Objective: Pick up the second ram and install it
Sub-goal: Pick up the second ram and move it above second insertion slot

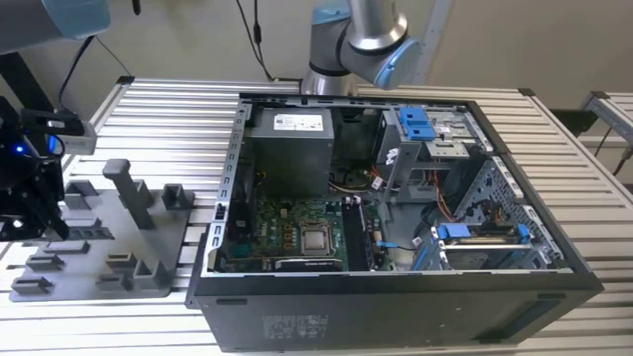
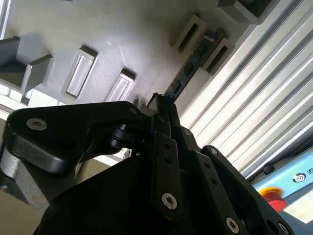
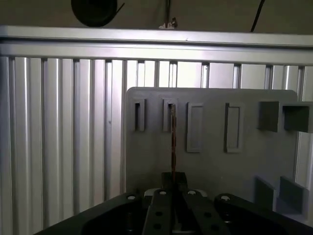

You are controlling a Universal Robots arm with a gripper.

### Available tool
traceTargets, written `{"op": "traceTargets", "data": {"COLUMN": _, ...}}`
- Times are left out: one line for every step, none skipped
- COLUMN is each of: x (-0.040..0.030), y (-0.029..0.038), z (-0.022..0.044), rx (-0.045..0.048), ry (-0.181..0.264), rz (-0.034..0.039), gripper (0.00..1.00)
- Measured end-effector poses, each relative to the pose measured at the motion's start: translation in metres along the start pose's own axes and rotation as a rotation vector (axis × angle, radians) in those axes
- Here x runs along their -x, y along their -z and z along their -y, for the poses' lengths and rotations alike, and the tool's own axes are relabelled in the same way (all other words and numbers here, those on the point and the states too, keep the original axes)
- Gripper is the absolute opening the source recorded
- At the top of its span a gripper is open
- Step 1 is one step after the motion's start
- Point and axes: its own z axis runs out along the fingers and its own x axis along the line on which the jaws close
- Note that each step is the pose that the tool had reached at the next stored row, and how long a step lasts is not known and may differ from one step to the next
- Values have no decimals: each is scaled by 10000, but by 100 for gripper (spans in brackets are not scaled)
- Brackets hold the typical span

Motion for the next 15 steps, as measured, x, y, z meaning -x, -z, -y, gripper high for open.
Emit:
{"op": "traceTargets", "data": {"x": 0, "y": 21, "z": 0, "rx": -1, "ry": 0, "rz": 0, "gripper": 15}}
{"op": "traceTargets", "data": {"x": 0, "y": 42, "z": 0, "rx": 0, "ry": 0, "rz": 0, "gripper": 15}}
{"op": "traceTargets", "data": {"x": 0, "y": 62, "z": 0, "rx": 1, "ry": 0, "rz": 0, "gripper": 15}}
{"op": "traceTargets", "data": {"x": 0, "y": 82, "z": 0, "rx": 0, "ry": 0, "rz": 0, "gripper": 15}}
{"op": "traceTargets", "data": {"x": 0, "y": 101, "z": 0, "rx": 0, "ry": 1, "rz": 0, "gripper": 15}}
{"op": "traceTargets", "data": {"x": 0, "y": 121, "z": 0, "rx": 0, "ry": 1, "rz": 0, "gripper": 15}}
{"op": "traceTargets", "data": {"x": 0, "y": 143, "z": 0, "rx": 0, "ry": 0, "rz": 0, "gripper": 15}}
{"op": "traceTargets", "data": {"x": 1, "y": 162, "z": 1, "rx": -1, "ry": 0, "rz": 0, "gripper": 15}}
{"op": "traceTargets", "data": {"x": 1, "y": 182, "z": 0, "rx": 0, "ry": 0, "rz": 0, "gripper": 15}}
{"op": "traceTargets", "data": {"x": 1, "y": 202, "z": 0, "rx": 1, "ry": 0, "rz": -1, "gripper": 15}}
{"op": "traceTargets", "data": {"x": 1, "y": 220, "z": 1, "rx": 0, "ry": 1, "rz": 0, "gripper": 15}}
{"op": "traceTargets", "data": {"x": 1, "y": 239, "z": 1, "rx": 0, "ry": 0, "rz": 0, "gripper": 15}}
{"op": "traceTargets", "data": {"x": 1, "y": 258, "z": 1, "rx": 0, "ry": 0, "rz": 0, "gripper": 15}}
{"op": "traceTargets", "data": {"x": 1, "y": 277, "z": 1, "rx": -1, "ry": 0, "rz": 1, "gripper": 15}}
{"op": "traceTargets", "data": {"x": 1, "y": 296, "z": 1, "rx": -1, "ry": 0, "rz": 1, "gripper": 15}}
